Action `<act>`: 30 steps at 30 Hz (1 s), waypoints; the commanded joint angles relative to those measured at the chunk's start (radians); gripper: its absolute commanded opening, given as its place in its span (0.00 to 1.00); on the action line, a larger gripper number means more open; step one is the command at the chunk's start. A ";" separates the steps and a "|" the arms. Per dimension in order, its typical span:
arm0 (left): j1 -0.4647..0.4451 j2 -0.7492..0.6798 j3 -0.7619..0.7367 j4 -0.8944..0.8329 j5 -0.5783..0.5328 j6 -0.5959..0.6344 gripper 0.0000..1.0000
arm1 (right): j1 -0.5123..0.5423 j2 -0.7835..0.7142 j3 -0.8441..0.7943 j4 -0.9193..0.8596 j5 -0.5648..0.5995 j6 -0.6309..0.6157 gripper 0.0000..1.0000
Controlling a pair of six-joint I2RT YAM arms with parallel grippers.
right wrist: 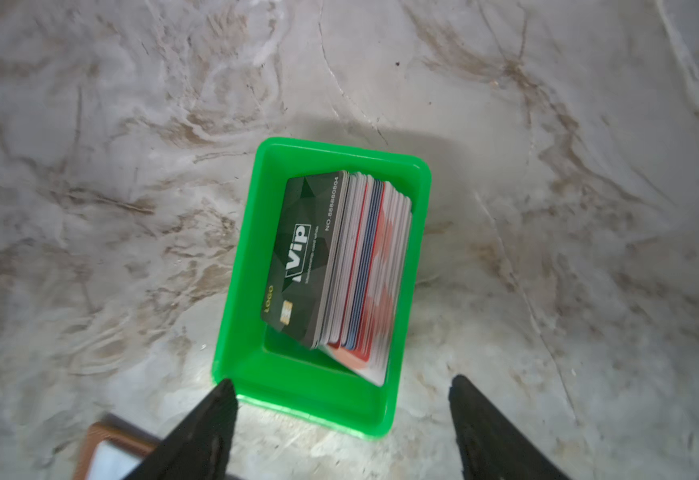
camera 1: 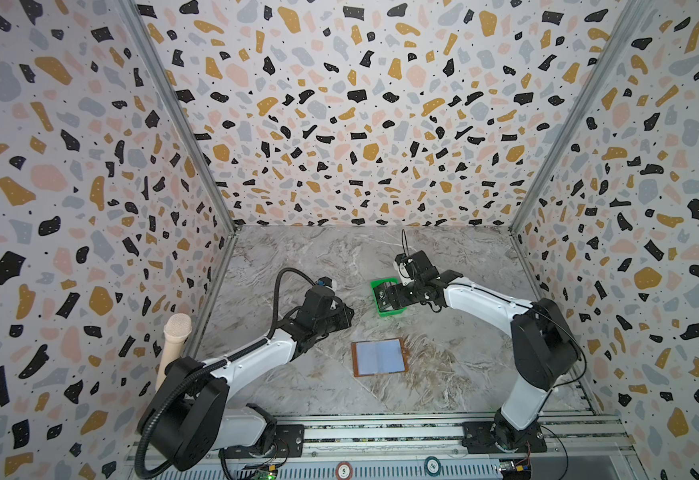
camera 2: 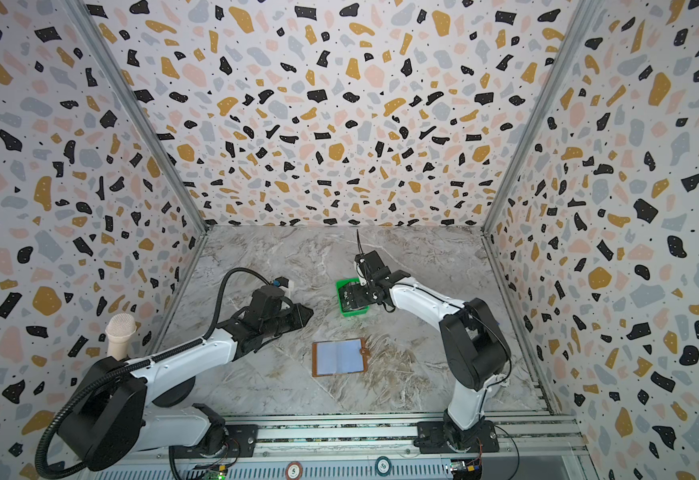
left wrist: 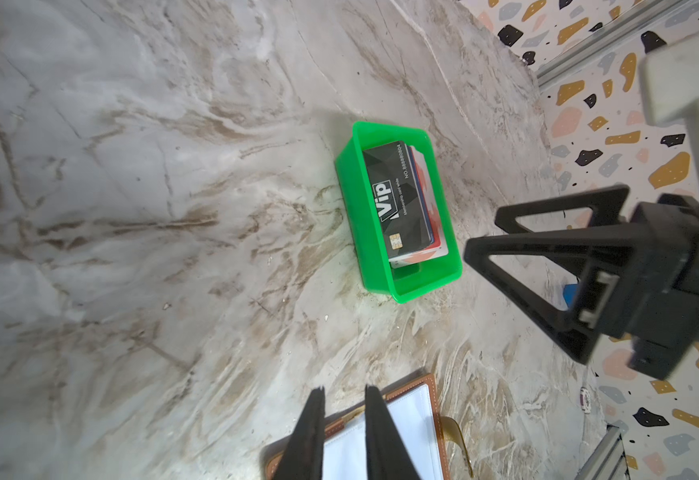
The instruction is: Put the credit cards into the card holder
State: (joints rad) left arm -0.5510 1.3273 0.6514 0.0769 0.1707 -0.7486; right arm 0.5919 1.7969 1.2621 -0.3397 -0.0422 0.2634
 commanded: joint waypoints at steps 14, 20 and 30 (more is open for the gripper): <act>0.000 0.050 -0.050 0.093 0.076 -0.001 0.23 | -0.016 0.249 0.226 -0.096 -0.045 -0.063 0.91; 0.005 0.085 -0.020 0.100 0.066 0.009 0.23 | -0.006 0.297 0.239 -0.121 -0.001 -0.069 0.83; 0.011 0.258 0.087 0.259 0.044 -0.048 0.22 | 0.050 0.274 0.161 -0.077 -0.022 -0.041 0.68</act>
State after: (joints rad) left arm -0.5449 1.5558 0.6964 0.2520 0.2264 -0.7822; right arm 0.6113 2.0884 1.4643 -0.3737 -0.0410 0.2043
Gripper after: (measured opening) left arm 0.225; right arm 0.679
